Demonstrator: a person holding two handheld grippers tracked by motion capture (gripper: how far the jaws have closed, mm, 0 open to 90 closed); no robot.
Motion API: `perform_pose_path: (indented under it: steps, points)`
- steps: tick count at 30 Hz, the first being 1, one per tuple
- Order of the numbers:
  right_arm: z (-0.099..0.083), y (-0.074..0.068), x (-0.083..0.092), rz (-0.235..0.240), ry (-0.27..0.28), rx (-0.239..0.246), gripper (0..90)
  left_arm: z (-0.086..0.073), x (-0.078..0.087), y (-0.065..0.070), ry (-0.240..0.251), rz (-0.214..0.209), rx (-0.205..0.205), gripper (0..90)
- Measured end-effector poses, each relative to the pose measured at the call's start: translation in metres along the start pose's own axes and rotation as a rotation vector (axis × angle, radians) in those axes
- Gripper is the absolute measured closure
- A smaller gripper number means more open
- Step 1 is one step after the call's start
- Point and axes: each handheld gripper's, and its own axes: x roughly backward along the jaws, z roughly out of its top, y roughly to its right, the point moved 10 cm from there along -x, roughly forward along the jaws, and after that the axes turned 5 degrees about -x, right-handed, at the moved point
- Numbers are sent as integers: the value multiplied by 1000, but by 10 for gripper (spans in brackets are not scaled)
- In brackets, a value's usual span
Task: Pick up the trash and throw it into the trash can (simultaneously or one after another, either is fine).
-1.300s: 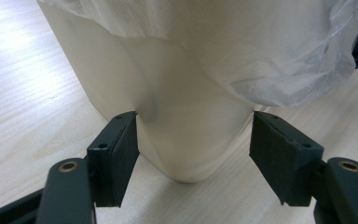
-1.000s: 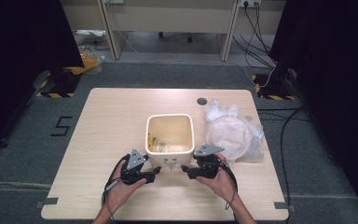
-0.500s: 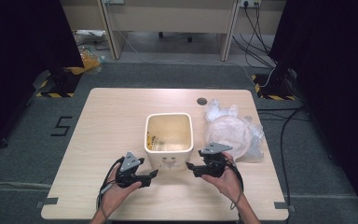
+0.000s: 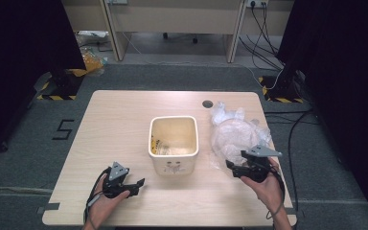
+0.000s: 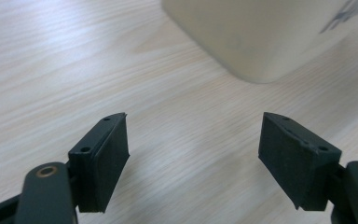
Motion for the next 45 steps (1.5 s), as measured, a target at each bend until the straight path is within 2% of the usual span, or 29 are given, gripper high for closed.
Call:
perform_pose_path:
  steps: [1,2,3,5,9,11,13,15,16,18,22,26,27,29,34,36,38,43,45]
  points:
    - [0,6,4,-15,4,-16,268,-1,0,-2,-1,4,4,237]
    - [1,19,10,-53,13,-26,268,-2,0,-3,-6,6,3,234]
    - [1,19,10,-53,13,-26,268,-2,0,-4,-9,6,5,234]
    - [2,31,16,-89,20,-34,266,-4,-2,-6,-15,8,9,228]
    - [2,46,23,-129,26,-61,252,-6,-4,-12,-20,14,23,202]
    - [-1,59,24,-161,19,-90,236,-7,-4,-15,-28,22,30,193]
    - [-1,62,24,-164,17,-104,232,-7,-4,-15,-30,24,30,191]
    - [0,71,21,-153,26,-139,222,-8,-5,-14,-43,40,10,180]
    - [0,71,21,-153,26,-139,222,-8,-5,-14,-43,40,10,175]
    - [0,76,18,-155,21,-160,216,-9,-6,-13,-61,59,-23,172]
    - [1,84,7,-160,5,-183,210,-8,-7,-13,-58,54,-19,155]
    - [3,87,-8,-139,-7,-208,199,-8,-7,-12,-59,55,-19,152]
    - [4,88,-17,-130,-13,-222,199,-8,-7,-12,-58,55,-20,151]
    - [4,88,-19,-130,-19,-226,198,-8,-7,-12,-59,55,-20,152]
    - [-8,95,-37,-129,-61,-247,205,-8,-7,-12,-59,54,-20,151]
    - [-14,95,-41,-109,-74,-260,264,-8,-7,-12,-59,54,-20,151]
    - [-15,95,-43,-82,-58,-277,336,-8,-7,-12,-59,54,-20,151]
    - [-13,93,-36,-11,-18,-327,494,-8,-7,-12,-58,54,-21,150]
    - [-14,92,-34,13,-11,-336,593,-8,-7,-12,-60,56,-21,150]
